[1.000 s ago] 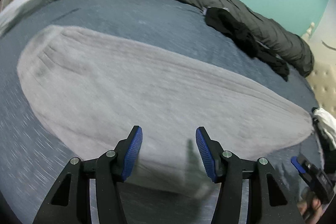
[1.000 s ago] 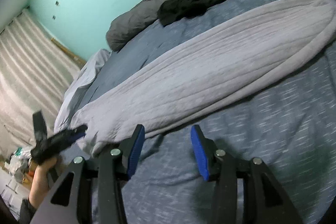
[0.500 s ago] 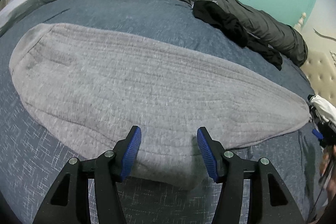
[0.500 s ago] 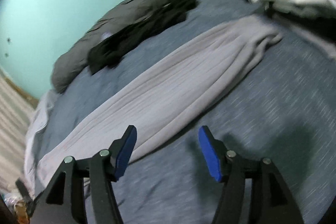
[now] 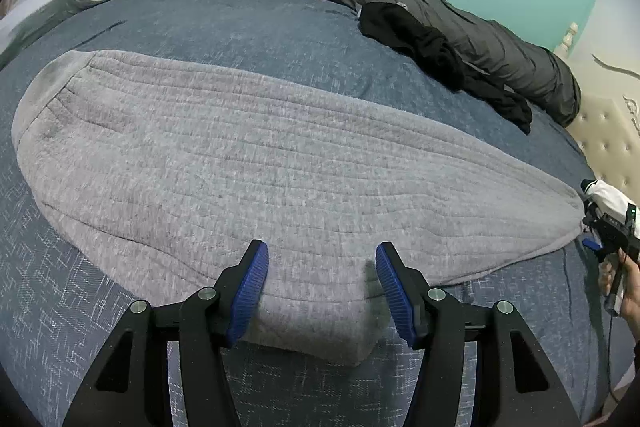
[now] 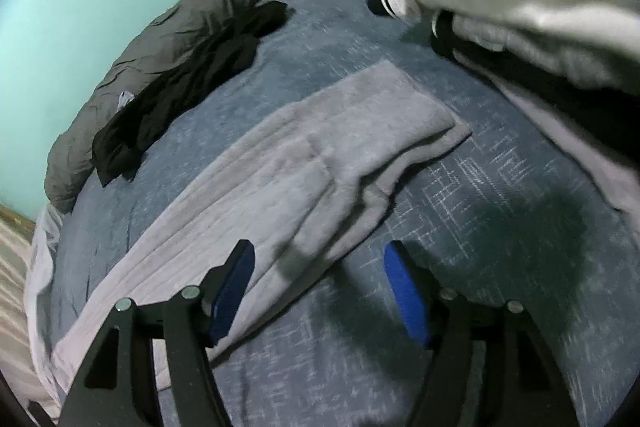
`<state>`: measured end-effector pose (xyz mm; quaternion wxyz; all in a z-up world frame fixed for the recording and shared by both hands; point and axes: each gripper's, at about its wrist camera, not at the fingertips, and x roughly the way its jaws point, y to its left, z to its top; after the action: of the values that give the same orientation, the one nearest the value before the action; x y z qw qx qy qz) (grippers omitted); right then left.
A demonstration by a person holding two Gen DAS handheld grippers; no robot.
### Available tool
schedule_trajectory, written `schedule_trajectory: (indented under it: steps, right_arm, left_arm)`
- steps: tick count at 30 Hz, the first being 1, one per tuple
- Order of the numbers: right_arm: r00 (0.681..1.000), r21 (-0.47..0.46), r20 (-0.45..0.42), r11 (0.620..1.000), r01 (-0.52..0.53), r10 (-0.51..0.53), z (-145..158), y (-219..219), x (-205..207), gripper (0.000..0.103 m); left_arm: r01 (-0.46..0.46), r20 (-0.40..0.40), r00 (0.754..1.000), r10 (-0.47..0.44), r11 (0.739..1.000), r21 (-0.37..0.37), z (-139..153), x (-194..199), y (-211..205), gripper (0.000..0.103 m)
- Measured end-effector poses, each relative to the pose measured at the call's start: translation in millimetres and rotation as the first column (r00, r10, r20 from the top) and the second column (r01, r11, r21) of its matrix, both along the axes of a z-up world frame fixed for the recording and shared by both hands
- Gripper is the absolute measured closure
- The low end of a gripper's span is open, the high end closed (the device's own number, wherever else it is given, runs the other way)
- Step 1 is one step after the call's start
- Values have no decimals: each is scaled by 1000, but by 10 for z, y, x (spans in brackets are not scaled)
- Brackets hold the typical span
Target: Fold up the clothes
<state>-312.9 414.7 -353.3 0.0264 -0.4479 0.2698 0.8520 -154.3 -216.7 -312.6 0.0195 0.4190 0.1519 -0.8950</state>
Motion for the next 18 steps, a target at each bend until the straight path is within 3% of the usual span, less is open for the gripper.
schedule_trajectory:
  steps: [7,15,16,18]
  right_arm:
    - [998,-103,-57,994,21,-27,-147,85,-121,34]
    - [995,-42,-103,999,4,-8,-163,23,-277,34]
    - [994,-43,-108,999,12,-16,-175,22,-299,38]
    - [994,-37,-112,999,10,-14,-170,8,-316,58]
  left_arm:
    - [4,1,1000,-4,1000,-8,-23,-19,34,43]
    - [6,4,1000,-6,1000,-13,-70,-14,41,42]
    - [5,4,1000,-5,1000,-12,-71,-16,40,42]
    - [2,6,1000,-2,1000,-11,-76,-24,43,42]
